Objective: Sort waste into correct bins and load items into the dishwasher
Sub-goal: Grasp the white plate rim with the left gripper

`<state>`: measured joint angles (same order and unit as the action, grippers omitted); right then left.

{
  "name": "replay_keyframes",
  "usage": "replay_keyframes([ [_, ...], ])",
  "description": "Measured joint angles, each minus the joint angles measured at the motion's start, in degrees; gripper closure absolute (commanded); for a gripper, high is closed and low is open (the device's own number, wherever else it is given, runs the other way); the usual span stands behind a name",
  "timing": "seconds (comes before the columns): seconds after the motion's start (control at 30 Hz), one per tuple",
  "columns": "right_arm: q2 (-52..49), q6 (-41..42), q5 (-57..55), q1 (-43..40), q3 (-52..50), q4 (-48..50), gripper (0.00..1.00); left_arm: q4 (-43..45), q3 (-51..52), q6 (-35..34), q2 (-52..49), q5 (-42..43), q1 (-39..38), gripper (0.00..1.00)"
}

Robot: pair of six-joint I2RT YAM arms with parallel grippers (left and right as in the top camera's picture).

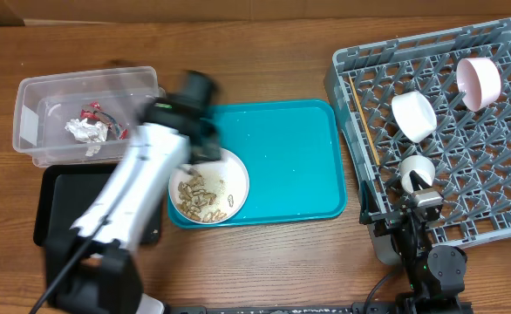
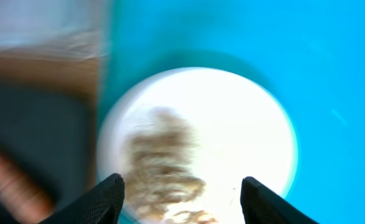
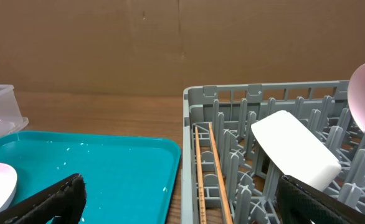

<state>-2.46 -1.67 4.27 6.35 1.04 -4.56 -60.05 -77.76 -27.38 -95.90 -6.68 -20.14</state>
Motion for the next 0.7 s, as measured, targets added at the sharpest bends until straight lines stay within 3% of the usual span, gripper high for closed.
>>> replay_keyframes([
  [0.2, 0.0, 0.02, 0.02, 0.0, 0.0, 0.0, 0.0, 2.8, -2.03, 3.89, -10.54, -3.56, -16.11, 0.39],
  [0.33, 0.0, 0.02, 0.02, 0.0, 0.0, 0.0, 0.0, 0.33, -6.01, 4.17, -17.84, -3.96, -19.08, 0.51],
  [0.5, 0.0, -0.02, 0.0, 0.02, 0.0, -0.02, 0.0, -1.6, -6.8, 3.08, -22.86, -4.72, -18.86, 0.58],
  [0.57, 0.0, 0.02, 0.02, 0.0, 0.0, -0.02, 0.0, -1.66, -6.8, 2.6, -24.06, -4.76, -18.64, 0.65],
  [0.7, 0.0, 0.02, 0.0, 0.02, 0.0, 0.0, 0.0, -1.44, -6.97, 1.64, -24.2, -5.11, -18.38, 0.89],
])
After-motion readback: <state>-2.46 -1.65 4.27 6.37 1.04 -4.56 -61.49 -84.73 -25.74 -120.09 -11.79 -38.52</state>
